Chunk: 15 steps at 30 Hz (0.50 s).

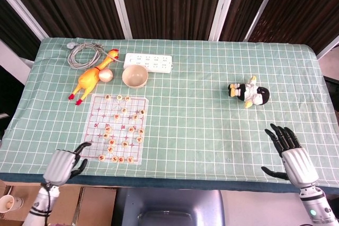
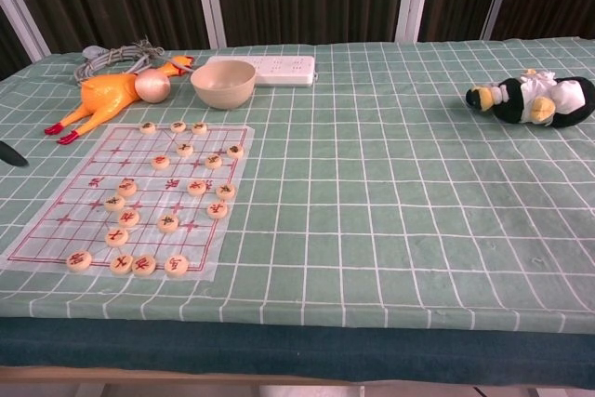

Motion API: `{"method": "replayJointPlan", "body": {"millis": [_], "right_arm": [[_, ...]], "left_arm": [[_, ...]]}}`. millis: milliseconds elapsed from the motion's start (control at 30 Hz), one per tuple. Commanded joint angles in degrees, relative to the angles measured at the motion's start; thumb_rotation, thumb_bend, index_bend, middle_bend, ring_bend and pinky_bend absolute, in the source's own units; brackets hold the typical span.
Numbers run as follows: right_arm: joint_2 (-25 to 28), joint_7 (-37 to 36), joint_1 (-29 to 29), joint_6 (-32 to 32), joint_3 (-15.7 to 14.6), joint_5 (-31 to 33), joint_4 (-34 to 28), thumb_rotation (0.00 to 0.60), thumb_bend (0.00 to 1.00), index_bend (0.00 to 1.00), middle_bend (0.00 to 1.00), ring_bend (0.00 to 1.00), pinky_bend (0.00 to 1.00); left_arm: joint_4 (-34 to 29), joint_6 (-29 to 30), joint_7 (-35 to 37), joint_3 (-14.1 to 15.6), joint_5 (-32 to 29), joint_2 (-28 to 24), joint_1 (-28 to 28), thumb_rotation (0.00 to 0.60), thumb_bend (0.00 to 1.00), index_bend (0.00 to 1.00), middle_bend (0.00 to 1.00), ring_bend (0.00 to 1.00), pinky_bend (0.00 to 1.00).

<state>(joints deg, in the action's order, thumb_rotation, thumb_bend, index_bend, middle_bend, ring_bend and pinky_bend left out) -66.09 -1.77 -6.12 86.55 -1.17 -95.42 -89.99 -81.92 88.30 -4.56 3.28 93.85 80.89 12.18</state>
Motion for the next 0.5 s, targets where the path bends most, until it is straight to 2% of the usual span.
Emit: {"method": "replayJointPlan", "body": {"millis": [33, 67, 100, 167, 333, 500], "right_arm": [[1.1, 1.9, 0.5, -1.0, 0.0, 1.8, -1.5, 0.6, 0.12, 0.0, 0.0, 0.0, 0.0], [1.2, 2.9, 0.5, -1.2, 0.1, 2.2, -1.9, 0.6, 0.12, 0.0, 0.0, 0.0, 0.0], [1.2, 4.0, 0.6, -1.5, 0.3, 2.7, -2.2, 0.6, 0.12, 0.0, 0.0, 0.0, 0.0], [1.1, 5.5, 0.6, -2.0, 0.3, 3.3, -2.7, 0.6, 0.12, 0.0, 0.0, 0.0, 0.0], [1.4, 6.3, 0.9, -1.4, 0.1, 2.5, -3.6, 0.6, 0.12, 0.0, 0.0, 0.0, 0.0], [1.6, 5.4, 1.2, -1.1, -0.2, 2.0, -3.2, 0.6, 0.12, 0.0, 0.0, 0.0, 0.0]], "left_arm": [[-7.7, 8.9, 1.4, 2.5, 1.5, -9.5, -6.9, 0.6, 0.38, 0.05, 0.16, 0.13, 0.3], [-8.6, 10.4, 2.7, 2.5, 1.2, -10.4, -8.0, 0.6, 0.38, 0.01, 0.07, 0.04, 0.19], [-8.4, 12.2, 4.2, 2.3, 1.0, -10.6, -9.2, 0.6, 0.39, 0.0, 0.03, 0.01, 0.13], [-7.5, 11.5, 1.6, 2.4, 0.3, -11.2, -9.8, 0.6, 0.4, 0.0, 0.01, 0.0, 0.08], [-9.1, 6.3, 3.3, 2.7, -2.0, -13.5, -9.0, 0.6, 0.39, 0.0, 0.0, 0.0, 0.04], [-9.6, 4.1, 2.7, 2.6, -1.7, -14.2, -8.3, 0.6, 0.38, 0.0, 0.0, 0.0, 0.04]]}}
